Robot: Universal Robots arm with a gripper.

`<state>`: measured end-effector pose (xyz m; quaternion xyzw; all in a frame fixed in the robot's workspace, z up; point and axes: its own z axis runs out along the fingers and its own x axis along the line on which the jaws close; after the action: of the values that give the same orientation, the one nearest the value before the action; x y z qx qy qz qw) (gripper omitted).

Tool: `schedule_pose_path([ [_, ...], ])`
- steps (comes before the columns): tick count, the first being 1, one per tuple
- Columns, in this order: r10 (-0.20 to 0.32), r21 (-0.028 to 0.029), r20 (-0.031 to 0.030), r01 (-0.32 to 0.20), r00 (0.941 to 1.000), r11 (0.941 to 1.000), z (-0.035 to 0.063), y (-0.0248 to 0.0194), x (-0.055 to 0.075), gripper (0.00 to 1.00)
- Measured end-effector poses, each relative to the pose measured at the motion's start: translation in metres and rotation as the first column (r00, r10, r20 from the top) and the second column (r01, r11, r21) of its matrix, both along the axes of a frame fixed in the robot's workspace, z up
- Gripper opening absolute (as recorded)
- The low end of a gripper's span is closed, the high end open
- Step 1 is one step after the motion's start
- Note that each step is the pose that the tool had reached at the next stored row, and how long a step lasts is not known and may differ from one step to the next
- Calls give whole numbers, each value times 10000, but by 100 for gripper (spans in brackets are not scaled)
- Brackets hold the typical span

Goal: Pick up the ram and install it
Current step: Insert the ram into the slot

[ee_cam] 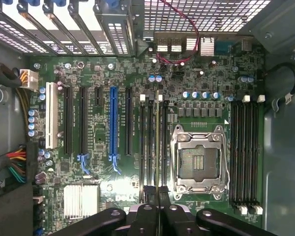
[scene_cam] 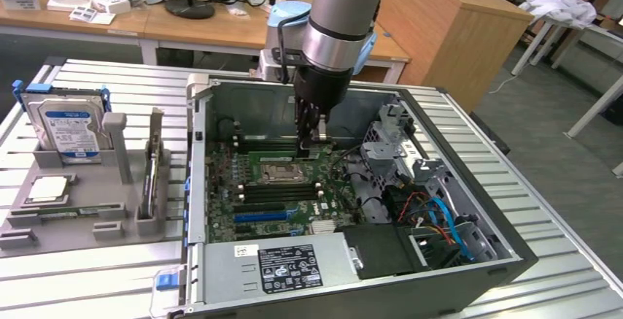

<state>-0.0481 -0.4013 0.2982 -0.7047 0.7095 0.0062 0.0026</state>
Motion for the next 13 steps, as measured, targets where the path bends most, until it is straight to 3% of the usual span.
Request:
schedule_pose_path([
  [6, -3, 2, 1, 3, 10000, 10000, -1, -6, 48, 12],
  [13, 0, 1, 0, 0, 10000, 10000, 0, -66, 49, 12],
])
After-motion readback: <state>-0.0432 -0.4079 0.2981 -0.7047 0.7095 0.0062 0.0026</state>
